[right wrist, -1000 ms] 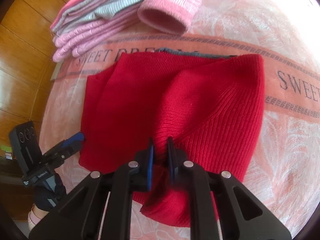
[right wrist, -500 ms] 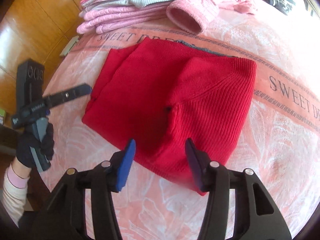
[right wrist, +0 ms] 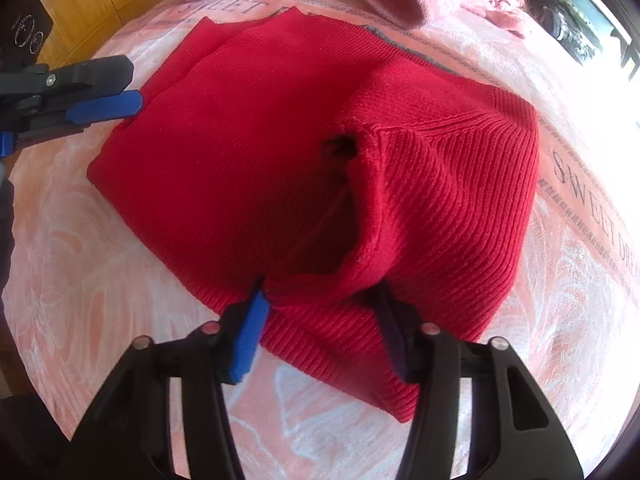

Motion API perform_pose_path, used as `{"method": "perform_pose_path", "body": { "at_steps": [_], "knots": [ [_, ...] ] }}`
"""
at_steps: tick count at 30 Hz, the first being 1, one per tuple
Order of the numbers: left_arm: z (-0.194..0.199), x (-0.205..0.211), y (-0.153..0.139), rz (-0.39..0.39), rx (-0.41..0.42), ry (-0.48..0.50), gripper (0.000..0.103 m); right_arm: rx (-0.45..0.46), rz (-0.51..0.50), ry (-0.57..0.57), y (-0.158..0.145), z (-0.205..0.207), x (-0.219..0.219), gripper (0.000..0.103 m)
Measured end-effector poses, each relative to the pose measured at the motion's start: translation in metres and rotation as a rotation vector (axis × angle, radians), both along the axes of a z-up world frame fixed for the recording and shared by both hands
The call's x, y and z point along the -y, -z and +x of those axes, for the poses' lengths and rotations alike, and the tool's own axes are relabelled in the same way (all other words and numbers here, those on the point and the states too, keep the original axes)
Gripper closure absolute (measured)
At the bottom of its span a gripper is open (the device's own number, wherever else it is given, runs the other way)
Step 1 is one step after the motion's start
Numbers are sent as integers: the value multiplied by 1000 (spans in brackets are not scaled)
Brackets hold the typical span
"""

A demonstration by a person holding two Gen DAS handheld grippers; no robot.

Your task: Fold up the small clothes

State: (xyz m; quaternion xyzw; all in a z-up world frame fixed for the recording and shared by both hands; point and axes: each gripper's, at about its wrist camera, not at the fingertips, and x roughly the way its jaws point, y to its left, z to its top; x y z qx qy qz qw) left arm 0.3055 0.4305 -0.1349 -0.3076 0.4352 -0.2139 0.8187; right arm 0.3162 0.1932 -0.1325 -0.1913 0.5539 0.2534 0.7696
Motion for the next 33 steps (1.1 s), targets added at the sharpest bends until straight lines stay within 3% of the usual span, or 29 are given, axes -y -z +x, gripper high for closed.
{"method": "perform_pose_path", "body": {
  "at_steps": [2,5,9,12,15,20,26,33],
  "knots": [
    [1,4,2,-13,-7,9,46,-31,60,12,-7,4,11,82],
    [5,10,6,-47,-26,22,45,-103,179,60,-17,13,33,93],
    [13,25,14,-144,-61,48,43,-173,324,101,-34,16,60,94],
    [28,41,24,-287,-108,70,40,-210,423,127,-43,19,77,95],
    [48,60,42,-442,-167,70,39,-216,481,135,-53,23,87,95],
    [79,87,64,-591,-191,50,39,-200,529,121,-67,22,103,95],
    [102,121,74,-683,-216,78,38,-195,591,120,-73,27,117,95],
    [111,138,80,-716,-231,85,37,-199,627,102,-76,27,118,95]
  ]
}}
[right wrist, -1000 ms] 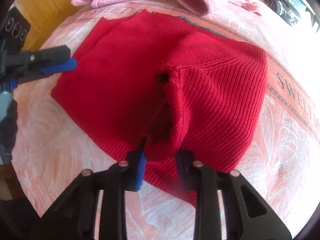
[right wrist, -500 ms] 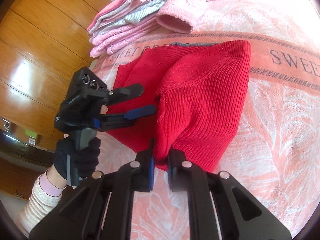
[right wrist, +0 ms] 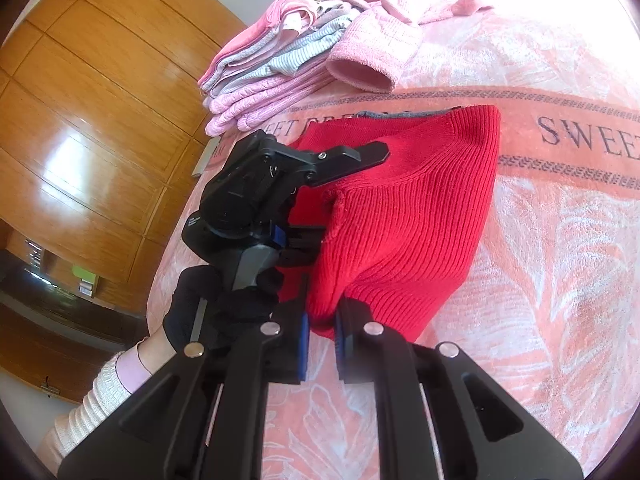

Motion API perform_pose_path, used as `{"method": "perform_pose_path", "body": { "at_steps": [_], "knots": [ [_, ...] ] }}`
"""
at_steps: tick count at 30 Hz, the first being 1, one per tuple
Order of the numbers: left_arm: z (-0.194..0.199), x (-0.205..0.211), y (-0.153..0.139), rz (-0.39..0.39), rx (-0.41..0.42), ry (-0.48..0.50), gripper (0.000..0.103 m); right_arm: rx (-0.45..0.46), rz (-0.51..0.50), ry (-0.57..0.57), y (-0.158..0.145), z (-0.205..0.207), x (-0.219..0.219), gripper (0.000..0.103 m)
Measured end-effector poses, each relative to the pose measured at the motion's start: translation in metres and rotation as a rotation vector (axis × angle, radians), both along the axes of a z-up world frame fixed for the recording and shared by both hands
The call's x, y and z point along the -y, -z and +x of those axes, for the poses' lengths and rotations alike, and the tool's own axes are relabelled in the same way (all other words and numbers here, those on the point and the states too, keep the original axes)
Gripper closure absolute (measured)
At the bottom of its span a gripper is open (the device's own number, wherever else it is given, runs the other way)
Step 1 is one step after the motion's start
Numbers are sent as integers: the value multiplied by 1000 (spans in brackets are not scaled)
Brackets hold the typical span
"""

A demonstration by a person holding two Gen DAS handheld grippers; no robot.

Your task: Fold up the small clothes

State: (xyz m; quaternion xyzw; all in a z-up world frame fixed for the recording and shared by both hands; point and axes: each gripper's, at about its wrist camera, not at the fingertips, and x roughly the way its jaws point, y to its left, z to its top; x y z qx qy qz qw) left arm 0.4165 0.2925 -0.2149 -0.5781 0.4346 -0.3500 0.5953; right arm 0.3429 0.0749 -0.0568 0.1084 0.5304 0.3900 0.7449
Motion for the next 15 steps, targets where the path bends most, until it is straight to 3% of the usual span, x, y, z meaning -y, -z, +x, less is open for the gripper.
{"method": "perform_pose_path", "body": {
  "at_steps": [3,8,15],
  "knots": [
    [9,-5,-1,14,12,-27,43,9,-9,-16,-1,-3,-5,95],
    [17,-3,0,72,59,-22,79,13,-15,-30,1,-4,-12,95],
    [5,-19,-35,183,220,-61,85,3,-1,-68,4,-10,-27,95]
  ]
}}
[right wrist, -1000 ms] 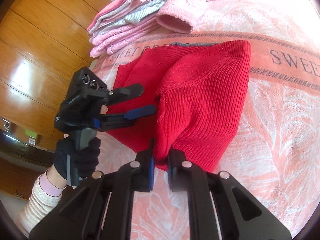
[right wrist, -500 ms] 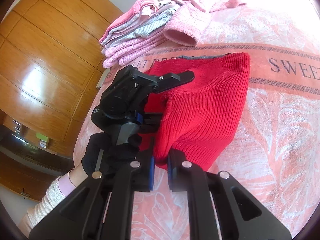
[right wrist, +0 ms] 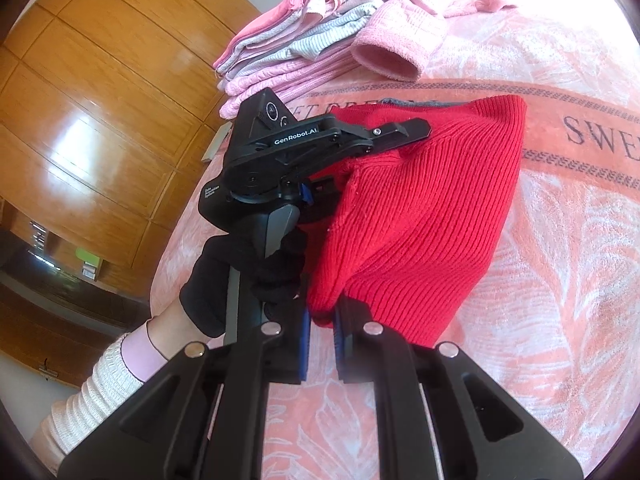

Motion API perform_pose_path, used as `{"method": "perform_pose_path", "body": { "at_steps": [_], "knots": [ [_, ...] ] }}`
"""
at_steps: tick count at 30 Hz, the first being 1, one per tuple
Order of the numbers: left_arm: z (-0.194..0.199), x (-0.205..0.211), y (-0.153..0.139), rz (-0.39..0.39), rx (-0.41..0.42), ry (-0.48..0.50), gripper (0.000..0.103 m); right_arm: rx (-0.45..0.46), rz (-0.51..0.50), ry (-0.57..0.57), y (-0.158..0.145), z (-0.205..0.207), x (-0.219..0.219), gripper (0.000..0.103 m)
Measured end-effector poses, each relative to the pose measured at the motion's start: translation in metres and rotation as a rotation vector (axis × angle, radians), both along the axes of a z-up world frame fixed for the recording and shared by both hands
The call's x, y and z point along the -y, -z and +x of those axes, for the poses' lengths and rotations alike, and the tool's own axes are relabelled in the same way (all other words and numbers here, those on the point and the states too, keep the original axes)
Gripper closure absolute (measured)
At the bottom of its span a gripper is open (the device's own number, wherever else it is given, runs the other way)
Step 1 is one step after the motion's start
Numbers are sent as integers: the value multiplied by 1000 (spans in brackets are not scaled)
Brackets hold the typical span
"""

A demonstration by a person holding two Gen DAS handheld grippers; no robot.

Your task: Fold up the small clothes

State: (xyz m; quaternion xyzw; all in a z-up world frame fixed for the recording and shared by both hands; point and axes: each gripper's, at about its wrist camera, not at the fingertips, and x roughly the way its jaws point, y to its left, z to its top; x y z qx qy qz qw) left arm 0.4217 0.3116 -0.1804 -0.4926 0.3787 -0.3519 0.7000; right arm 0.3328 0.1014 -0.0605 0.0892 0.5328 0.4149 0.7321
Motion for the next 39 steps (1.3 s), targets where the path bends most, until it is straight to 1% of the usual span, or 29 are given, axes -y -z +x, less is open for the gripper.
{"method": "perform_pose_path", "body": {
  "at_steps": [4,8,12,13,16,21,23,26,29,30,31,32,33,35,37,38,39],
  "knots": [
    [-10,-21,-19,-4,74,-21,85,25,4,-35,-7,-8,-23,95],
    [-20,-50,-40,23,144,-39,85,29,36,-68,-12,-11,-49,95],
    [-28,-87,-54,69,185,-59,85,31,59,-105,-15,-15,-83,95],
    [-30,-97,-56,82,192,-67,85,33,61,-114,-15,-15,-94,95],
    [-38,-128,-56,85,206,-88,85,31,70,-141,-12,-17,-124,95],
    [-48,-173,-57,131,226,-123,85,23,80,-180,-4,-19,-173,95],
    [-50,-188,-51,152,222,-127,85,22,66,-192,3,-21,-191,95],
    [-49,-203,-33,185,195,-129,85,30,6,-207,19,-24,-215,95],
    [-47,-207,-12,258,144,-123,85,26,-63,-217,41,-25,-232,95],
    [-47,-209,-3,269,119,-118,85,25,-93,-221,49,-26,-237,95],
    [-48,-211,6,273,92,-112,84,23,-122,-225,57,-26,-241,95],
    [-48,-211,14,277,71,-112,84,17,-144,-231,65,-26,-244,91],
    [-49,-213,20,276,55,-116,83,5,-158,-240,72,-27,-246,90],
    [-50,-218,26,244,26,-126,77,-8,-175,-247,79,-28,-246,82],
    [-53,-222,30,205,14,-134,70,-8,-164,-257,76,-30,-237,79],
    [-55,-222,29,204,17,-135,66,-7,-161,-253,71,-30,-229,75],
    [-57,-221,27,214,21,-131,64,-6,-155,-245,66,-29,-218,72]
  ]
}}
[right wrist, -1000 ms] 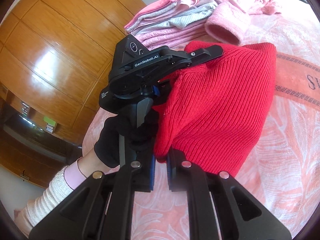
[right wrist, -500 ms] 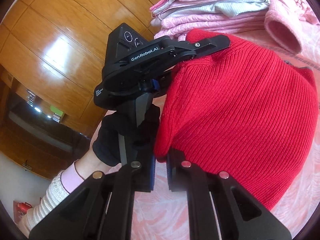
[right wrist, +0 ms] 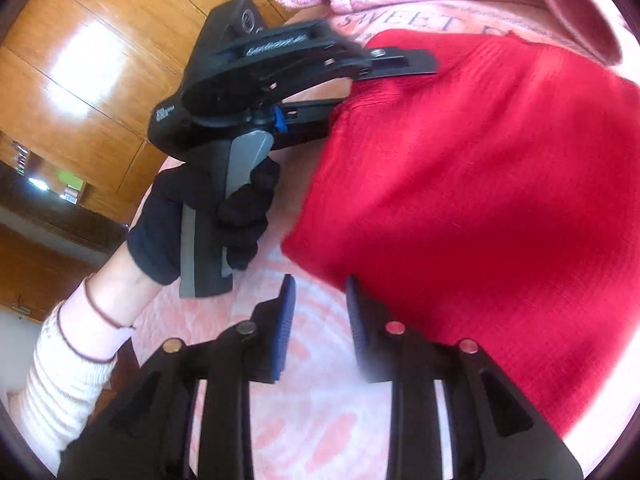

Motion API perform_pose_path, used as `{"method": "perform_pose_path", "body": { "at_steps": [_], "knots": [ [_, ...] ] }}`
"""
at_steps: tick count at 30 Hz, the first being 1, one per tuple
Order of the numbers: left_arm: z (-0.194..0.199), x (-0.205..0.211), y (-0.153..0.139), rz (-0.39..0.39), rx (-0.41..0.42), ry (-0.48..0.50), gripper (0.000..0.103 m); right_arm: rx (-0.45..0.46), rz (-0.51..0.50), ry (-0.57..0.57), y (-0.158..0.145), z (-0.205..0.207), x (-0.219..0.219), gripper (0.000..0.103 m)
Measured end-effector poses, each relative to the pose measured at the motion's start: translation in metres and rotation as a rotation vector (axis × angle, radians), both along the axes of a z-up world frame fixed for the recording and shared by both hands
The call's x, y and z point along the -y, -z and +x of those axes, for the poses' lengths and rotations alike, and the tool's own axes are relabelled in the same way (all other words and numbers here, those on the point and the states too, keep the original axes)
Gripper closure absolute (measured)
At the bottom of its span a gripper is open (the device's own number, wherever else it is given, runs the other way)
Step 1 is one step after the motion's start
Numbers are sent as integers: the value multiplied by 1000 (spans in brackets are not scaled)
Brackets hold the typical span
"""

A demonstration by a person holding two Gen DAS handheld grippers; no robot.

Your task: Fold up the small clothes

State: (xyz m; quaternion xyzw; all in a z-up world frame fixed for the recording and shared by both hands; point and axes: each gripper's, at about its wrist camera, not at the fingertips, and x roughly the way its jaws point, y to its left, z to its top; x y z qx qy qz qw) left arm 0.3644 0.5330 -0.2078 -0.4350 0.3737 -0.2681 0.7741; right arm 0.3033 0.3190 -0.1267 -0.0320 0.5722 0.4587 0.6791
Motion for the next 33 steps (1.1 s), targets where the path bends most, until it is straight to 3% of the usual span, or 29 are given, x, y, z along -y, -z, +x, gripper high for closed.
{"method": "perform_pose_path", "body": {
  "at_steps": [2,5,9,14,18,19,22,27,29,31,33],
  "knots": [
    [-3,2,-4,18,-6,14,56,22,-12,43,-11,2,30,68],
    [-16,2,-10,-36,-19,16,47,51,-71,178,-21,9,85,58],
    [-53,2,-23,48,-39,-12,46,-6,-95,274,-13,16,141,57],
    [-98,14,-34,131,-51,-48,45,-193,-31,346,14,21,160,57],
    [-106,31,-41,184,-38,-39,45,-203,-10,362,14,33,151,54],
    [-106,36,-41,192,-37,-26,45,-210,-5,360,15,35,149,55],
    [-104,46,-42,217,-49,-11,45,-231,3,364,19,43,149,90],
    [-108,51,-35,211,-71,11,46,-177,13,345,3,41,171,93],
    [-109,54,-31,244,-90,14,47,-168,1,346,1,40,179,94],
    [-110,56,-21,305,-122,15,49,-176,-42,346,14,39,180,94],
    [-110,53,-12,291,-125,5,57,-196,-78,350,34,36,183,94]
  ]
}}
